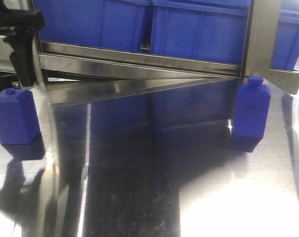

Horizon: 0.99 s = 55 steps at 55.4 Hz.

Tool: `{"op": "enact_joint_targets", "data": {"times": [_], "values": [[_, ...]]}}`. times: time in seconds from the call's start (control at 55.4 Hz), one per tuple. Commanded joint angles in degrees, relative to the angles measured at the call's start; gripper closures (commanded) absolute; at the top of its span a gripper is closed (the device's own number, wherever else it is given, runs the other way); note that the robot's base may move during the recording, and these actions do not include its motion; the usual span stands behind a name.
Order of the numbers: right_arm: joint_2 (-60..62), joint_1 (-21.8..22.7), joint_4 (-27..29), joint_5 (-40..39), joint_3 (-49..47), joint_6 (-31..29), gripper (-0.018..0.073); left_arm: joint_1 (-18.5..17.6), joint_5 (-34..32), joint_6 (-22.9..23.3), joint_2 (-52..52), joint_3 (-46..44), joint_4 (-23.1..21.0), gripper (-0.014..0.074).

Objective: Pick and sort blue part to right shelf
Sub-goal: 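Lower the left gripper onto the tall blue part and close it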

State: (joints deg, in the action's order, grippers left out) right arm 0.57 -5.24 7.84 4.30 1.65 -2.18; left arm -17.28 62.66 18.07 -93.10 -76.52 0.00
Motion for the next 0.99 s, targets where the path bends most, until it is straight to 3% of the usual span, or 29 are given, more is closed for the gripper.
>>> {"op": "enact_joint_targets", "data": {"times": [0.0,0.595,0.974], "values": [[1.1,0.2,0.2,-5.3,-0.4,-0.2,0.0515,-0.5,-2.2,1.2,0.6,-1.9,0.4,0.0043],[1.1,0.2,0.2,-5.3,-0.4,-0.2,0.0515,-0.3,-4.7,1.2,-6.0,-1.9,2.0,0.005],[1.1,0.2,0.2,-5.3,-0.4,-0.2,0.0515,-0.3,-2.9,0.9,-7.8,-1.9,2.0,0.0276]]}}
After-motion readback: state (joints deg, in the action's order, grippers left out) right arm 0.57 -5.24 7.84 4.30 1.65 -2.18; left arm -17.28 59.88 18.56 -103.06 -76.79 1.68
